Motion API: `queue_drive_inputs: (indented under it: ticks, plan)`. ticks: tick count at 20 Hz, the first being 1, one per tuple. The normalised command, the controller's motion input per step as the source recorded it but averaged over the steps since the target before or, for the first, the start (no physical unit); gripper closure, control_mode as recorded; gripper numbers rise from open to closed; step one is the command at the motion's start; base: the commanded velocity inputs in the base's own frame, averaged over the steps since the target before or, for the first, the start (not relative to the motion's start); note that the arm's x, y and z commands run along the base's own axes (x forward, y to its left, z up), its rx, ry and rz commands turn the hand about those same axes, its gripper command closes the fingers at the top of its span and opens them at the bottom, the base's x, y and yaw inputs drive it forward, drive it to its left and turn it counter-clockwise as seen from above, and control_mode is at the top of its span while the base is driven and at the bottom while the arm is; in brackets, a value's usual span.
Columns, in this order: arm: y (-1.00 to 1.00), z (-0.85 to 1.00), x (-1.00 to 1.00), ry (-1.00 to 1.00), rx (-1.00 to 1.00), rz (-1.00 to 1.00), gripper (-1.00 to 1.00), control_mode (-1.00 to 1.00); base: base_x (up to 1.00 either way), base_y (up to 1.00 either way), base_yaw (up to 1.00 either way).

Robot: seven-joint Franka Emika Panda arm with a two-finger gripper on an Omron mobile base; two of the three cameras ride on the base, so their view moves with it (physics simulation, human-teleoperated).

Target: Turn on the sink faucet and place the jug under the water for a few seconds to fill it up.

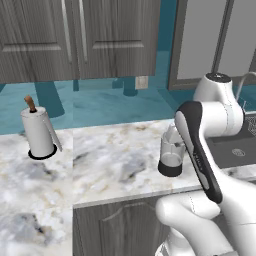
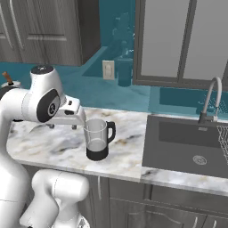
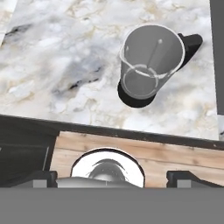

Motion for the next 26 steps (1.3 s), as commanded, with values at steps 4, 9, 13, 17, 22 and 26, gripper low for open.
queue_drive_inputs:
  ticks: [4, 9, 13, 17, 22, 26]
  plan:
    - [0.04, 0.00, -0.16, 0.00, 0.00, 0.02, -1.00, -1.00, 0.00, 0.00, 0.00]
    - [0.01, 0.00, -0.02, 0.00, 0.00, 0.02, -1.00, -1.00, 0.00, 0.00, 0.00]
    - [0.00, 0.00, 0.00, 0.00, 0.00, 0.03, -1.00, -1.00, 0.00, 0.00, 0.00]
    - [0.00, 0.00, -0.13, 0.00, 0.00, 0.03, -1.00, -1.00, 0.00, 0.00, 0.00]
    - [0.00, -0.01, -0.51, -0.01, 0.00, 0.03, -1.00, -1.00, 0.00, 0.00, 0.00]
    - [0.00, -0.11, -0.70, -0.03, 0.00, 0.01, -1.00, -1.00, 0.00, 0.00, 0.00]
